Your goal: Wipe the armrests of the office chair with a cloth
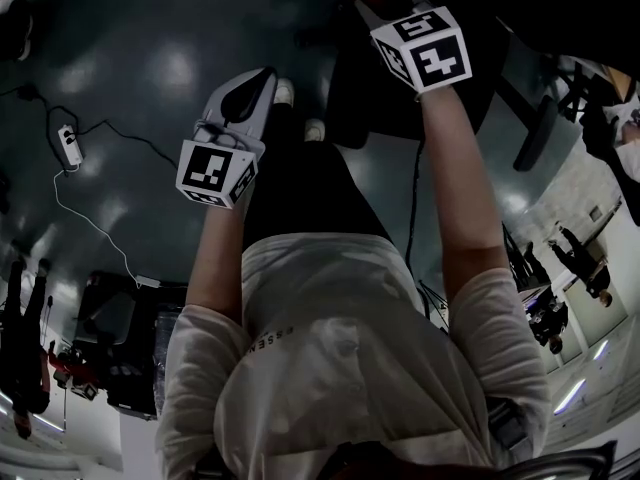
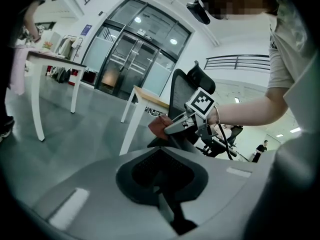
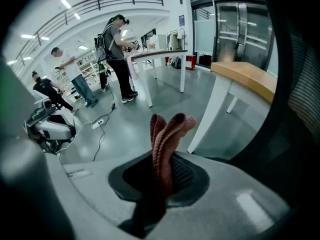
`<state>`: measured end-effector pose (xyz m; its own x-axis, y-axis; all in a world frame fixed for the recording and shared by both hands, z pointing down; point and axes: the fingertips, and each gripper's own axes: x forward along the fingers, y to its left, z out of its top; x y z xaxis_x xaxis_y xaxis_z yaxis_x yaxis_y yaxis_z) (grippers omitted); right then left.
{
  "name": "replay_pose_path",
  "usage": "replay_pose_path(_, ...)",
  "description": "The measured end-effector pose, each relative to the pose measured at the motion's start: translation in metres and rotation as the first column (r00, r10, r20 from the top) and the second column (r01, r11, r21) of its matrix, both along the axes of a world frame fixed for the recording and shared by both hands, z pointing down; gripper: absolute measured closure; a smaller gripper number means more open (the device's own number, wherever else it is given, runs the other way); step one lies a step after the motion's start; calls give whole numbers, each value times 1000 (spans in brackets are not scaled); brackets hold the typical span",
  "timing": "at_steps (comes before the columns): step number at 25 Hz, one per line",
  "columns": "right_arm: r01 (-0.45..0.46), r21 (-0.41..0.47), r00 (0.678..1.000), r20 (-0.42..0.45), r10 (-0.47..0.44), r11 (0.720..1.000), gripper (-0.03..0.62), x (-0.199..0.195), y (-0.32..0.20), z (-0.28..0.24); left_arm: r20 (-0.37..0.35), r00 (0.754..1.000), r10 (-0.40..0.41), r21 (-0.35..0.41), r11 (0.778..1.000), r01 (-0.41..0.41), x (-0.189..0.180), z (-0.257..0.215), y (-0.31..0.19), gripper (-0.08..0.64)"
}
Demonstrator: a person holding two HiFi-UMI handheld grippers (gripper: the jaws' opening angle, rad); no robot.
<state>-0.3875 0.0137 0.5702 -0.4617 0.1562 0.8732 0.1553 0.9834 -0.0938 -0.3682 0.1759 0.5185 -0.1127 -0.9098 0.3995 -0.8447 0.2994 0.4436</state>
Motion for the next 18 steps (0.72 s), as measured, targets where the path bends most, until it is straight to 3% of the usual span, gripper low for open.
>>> replay_pose_path(7,154,-2,987,-33,-154,988,543,-14,34,-2,-17,999,-28,-4,1000,28,8,2,11,541)
replay_pose_path(18,294,12,955,-35,-294,956,545,-12,95,-4,-10,996,-85,9,996,85,9,-7,33,541)
